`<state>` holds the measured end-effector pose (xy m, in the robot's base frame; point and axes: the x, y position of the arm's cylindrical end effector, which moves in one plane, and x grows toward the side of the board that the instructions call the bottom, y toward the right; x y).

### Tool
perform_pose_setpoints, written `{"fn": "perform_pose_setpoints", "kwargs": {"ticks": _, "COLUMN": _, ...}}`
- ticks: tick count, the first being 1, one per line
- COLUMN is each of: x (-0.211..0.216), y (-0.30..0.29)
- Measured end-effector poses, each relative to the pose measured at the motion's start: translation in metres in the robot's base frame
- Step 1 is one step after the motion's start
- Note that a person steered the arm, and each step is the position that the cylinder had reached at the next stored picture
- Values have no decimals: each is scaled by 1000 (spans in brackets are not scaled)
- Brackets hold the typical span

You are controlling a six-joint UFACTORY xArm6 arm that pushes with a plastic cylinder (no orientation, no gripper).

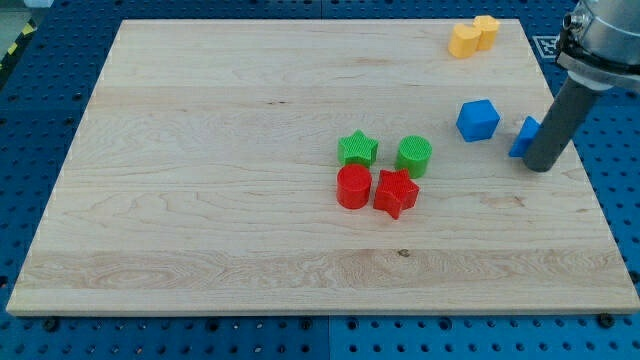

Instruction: Move the yellow blocks close to the blue blocks

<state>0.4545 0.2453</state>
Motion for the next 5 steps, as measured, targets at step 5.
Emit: {"fn": "perform_pose_setpoints", "kwargs": {"ticks": 5, "x": -58, "y": 19}}
